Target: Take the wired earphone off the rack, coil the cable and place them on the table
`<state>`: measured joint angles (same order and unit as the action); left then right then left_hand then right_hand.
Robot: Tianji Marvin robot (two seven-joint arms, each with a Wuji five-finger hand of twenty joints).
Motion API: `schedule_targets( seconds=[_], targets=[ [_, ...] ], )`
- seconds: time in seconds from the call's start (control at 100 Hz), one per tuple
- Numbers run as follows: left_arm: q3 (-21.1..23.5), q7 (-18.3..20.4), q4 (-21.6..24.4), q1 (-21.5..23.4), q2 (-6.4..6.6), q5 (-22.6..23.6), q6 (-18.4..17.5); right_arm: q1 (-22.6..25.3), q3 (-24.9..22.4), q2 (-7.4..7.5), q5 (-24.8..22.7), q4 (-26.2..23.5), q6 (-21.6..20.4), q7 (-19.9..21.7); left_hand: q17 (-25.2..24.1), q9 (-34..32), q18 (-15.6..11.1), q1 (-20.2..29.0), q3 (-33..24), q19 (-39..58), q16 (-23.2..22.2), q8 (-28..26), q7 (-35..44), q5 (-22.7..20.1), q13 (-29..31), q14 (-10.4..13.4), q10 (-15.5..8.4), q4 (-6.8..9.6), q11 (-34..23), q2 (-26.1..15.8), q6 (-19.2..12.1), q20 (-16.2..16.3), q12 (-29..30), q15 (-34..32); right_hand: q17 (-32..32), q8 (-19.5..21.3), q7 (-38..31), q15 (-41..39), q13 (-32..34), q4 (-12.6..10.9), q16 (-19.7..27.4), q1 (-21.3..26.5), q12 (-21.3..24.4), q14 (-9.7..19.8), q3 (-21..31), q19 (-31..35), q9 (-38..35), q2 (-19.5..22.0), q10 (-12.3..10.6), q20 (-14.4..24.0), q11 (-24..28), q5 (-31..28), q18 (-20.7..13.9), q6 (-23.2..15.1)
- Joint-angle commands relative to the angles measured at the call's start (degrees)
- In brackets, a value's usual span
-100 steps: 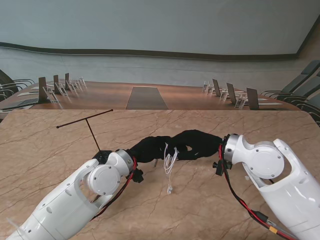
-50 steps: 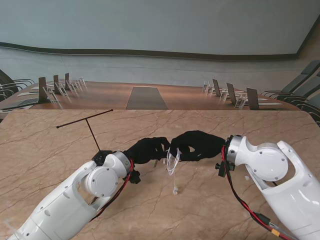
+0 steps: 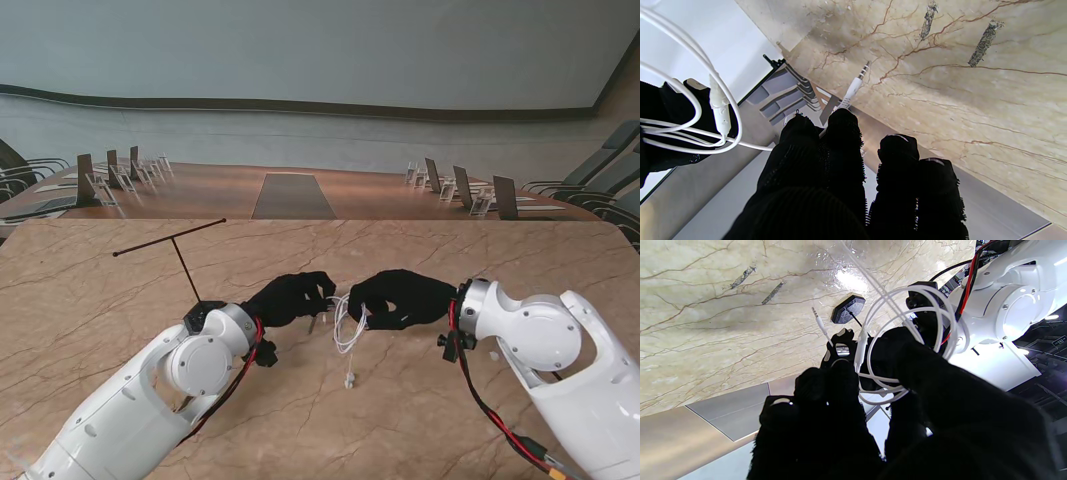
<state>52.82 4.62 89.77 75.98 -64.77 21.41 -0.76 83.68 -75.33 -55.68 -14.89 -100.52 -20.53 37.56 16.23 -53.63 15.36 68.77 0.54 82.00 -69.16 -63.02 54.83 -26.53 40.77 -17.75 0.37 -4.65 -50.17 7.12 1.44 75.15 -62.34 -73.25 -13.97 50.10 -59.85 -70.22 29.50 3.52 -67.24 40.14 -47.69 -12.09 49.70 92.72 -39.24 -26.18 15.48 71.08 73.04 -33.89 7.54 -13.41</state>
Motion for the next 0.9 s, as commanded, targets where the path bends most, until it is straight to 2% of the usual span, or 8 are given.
schedule_targets(
  seconds=[0.0, 0.2, 0.34, 0.6, 0.89],
  targets=[
    [-0.02, -0.19, 0.3, 0.37, -0.22, -0.24, 0.14, 0.43, 0.01, 0.03, -0.12, -0.25, 0.28, 0.31, 4.77, 0.99, -2.44, 4.1, 0.69, 9.79, -1.92, -1.22, -0.35, 2.6, -1.52, -1.46, 0.18, 1.18, -2.3, -2.77, -1.74, 7.55, -1.12, -1.52, 0.06, 6.35, -9.53, -3.9, 1.61, -6.53, 0.58, 3.37, 0.32, -5.71, 7.37, -0.39, -1.79, 2.73, 5.47, -0.4, 2.12, -7.94, -3.73, -8.13],
    [-0.13, -0.45, 0.1, 0.2, -0.28, 0.13, 0.2, 0.98, -0.64, 0.22, 0.09, -0.54, 0.23, 1.09, 6.98, 0.3, -1.88, 4.3, 0.6, 10.8, -2.54, -1.26, -0.47, 2.53, 0.04, -1.43, 0.32, 1.25, -2.61, -2.87, -1.48, 8.53, -1.24, -2.34, 0.0, 6.52, -9.52, -3.9, 1.63, -6.93, 0.65, 3.17, 0.37, -5.75, 7.74, -0.4, -1.81, 2.2, 5.51, -0.42, 2.07, -8.65, -3.76, -8.27],
    [-0.25, -0.52, -0.05, -0.23, -0.36, -0.08, -0.06, 1.04, -0.49, 0.53, 0.65, -0.68, 0.76, 2.72, 7.24, 0.52, -1.92, 4.5, 0.56, 10.95, -2.69, -1.29, -0.78, 3.04, 0.08, -1.18, 0.31, 1.32, -2.52, -3.36, -1.34, 8.5, -1.3, -2.46, 1.68, 7.28, -8.55, -3.13, -0.92, -6.77, 0.47, 3.06, -0.13, -4.67, 7.72, -1.29, 1.94, 1.18, 5.58, -0.82, 2.04, -9.67, -4.89, -9.52],
    [-1.09, -0.1, -0.9, -2.33, -0.54, -0.91, -1.4, 0.61, 0.46, 0.95, 0.22, -1.01, 1.9, 4.72, 7.04, 0.83, -2.27, 4.59, 0.67, 10.79, -2.81, -1.39, -1.02, 3.41, -0.14, -0.78, 0.15, 1.39, -2.6, -3.83, -1.26, 8.34, -1.54, -2.39, 5.78, 9.16, -5.91, -1.04, -6.98, -6.24, -2.22, 2.66, -5.21, -1.64, 6.82, -3.24, 10.88, 0.65, 4.41, -2.2, 0.9, -11.04, -7.99, -11.52],
    [-0.46, -0.61, -0.64, -2.27, -0.62, -1.15, -2.26, 0.67, 0.02, 1.1, -0.88, -1.34, 2.72, 5.52, 7.36, 0.69, -2.29, 4.58, 0.79, 10.8, -2.86, -1.5, -1.1, 3.46, 0.16, -0.65, 0.09, 1.4, -2.67, -3.97, -1.26, 8.09, -1.66, -2.45, 5.93, 9.9, -5.73, -0.78, -7.02, -6.71, -2.57, 2.7, -5.34, -1.77, 6.71, -3.22, 10.67, 0.58, 4.53, -2.59, 0.48, -10.92, -7.94, -11.59]
  ],
)
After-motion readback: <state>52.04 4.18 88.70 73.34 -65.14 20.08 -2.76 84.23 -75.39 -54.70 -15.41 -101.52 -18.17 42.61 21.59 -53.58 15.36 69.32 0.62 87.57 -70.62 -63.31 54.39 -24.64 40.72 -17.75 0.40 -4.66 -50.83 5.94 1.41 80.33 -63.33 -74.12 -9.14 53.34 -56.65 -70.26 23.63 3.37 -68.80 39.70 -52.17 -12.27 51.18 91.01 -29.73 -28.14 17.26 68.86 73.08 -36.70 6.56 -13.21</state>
